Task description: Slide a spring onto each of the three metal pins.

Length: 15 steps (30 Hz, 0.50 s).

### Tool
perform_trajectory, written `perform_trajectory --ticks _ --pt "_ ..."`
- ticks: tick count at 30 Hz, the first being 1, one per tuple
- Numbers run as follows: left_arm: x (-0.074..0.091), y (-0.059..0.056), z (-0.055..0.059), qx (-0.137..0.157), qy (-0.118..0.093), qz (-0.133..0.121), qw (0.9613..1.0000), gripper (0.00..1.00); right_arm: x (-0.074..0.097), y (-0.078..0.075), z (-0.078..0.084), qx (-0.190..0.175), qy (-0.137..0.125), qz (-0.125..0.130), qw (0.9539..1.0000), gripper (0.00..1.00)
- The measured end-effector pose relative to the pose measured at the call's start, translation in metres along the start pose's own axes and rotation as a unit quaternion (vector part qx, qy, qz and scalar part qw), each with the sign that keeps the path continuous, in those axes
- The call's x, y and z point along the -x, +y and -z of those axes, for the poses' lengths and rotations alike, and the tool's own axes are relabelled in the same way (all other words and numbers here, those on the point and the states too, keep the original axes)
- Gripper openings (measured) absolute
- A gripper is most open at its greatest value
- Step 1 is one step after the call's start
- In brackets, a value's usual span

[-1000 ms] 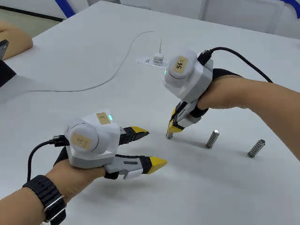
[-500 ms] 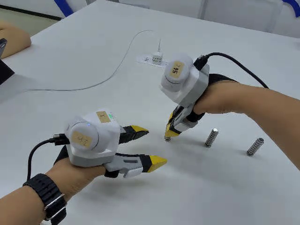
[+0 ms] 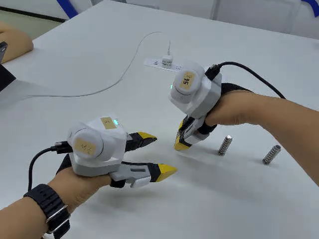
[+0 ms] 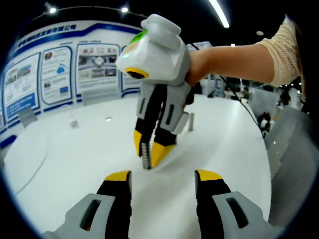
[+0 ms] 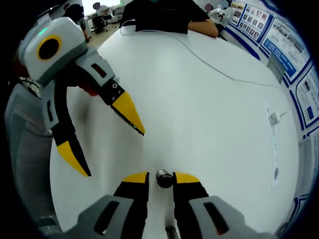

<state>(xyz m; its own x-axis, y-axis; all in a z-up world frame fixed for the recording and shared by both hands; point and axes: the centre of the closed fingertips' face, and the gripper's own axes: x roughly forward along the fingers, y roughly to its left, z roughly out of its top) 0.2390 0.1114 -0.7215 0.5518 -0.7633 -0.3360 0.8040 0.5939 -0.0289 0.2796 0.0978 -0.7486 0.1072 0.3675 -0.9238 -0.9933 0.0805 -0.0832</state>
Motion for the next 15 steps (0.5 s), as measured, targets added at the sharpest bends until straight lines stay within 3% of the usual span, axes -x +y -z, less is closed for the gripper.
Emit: perform_trajectory --ticks 15 --pt "0.0 -0.002 -0.003 0.002 -0.001 -0.001 1.0 0.54 0.031 0.0 0.002 -0.004 -0.041 0.032 0.9986 0.3"
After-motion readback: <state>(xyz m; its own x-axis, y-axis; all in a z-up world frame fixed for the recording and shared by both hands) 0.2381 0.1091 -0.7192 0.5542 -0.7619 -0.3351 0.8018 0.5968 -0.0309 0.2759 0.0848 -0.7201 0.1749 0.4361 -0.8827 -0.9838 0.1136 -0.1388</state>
